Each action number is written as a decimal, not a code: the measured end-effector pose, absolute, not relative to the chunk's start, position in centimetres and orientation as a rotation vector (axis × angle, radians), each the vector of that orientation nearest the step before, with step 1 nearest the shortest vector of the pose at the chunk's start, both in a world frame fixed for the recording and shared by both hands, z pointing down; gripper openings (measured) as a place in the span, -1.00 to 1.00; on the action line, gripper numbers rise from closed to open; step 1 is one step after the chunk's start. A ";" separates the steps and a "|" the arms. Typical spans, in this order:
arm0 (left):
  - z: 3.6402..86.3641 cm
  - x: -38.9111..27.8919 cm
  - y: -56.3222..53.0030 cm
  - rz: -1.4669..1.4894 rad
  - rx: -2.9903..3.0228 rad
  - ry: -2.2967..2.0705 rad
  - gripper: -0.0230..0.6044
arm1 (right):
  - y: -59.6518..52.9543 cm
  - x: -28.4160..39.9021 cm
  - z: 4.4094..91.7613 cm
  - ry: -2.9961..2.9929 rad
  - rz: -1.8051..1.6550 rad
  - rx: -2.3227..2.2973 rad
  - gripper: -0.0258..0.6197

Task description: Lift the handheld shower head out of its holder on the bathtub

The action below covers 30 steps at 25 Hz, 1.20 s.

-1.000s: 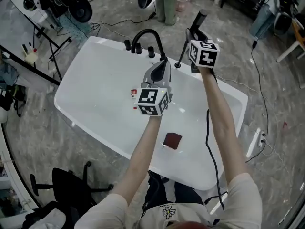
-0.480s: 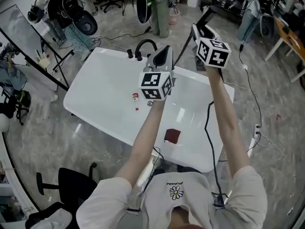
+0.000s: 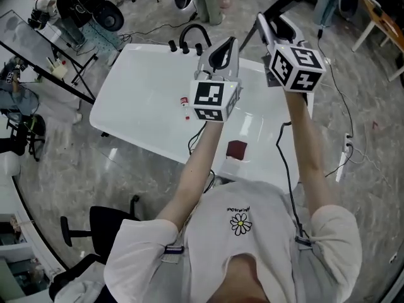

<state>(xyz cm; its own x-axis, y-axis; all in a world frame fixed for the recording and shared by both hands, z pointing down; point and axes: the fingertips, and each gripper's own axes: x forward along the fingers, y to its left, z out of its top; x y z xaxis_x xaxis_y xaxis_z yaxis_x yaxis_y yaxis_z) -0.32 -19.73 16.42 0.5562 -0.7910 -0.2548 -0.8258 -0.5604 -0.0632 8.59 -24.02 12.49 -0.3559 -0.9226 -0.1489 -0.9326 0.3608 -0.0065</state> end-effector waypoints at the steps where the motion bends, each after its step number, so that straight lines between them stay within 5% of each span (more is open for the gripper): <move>1: 16.3 -0.7 -19.3 0.307 -2.616 1.376 -0.93 | -22.8 8.3 12.6 2.486 0.132 -1.697 -0.45; 30: 16.5 -3.4 -13.8 0.330 -2.602 1.465 -0.93 | -11.4 8.7 17.5 2.494 0.039 -1.699 -0.45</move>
<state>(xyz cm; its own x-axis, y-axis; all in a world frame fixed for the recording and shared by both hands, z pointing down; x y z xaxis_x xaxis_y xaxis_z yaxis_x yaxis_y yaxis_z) -3.42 -13.84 16.49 0.5028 -0.8257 -0.2560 -0.8557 -0.5173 -0.0120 8.74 -11.36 17.50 -0.3606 -0.9254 -0.1165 -0.9286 0.3679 -0.0480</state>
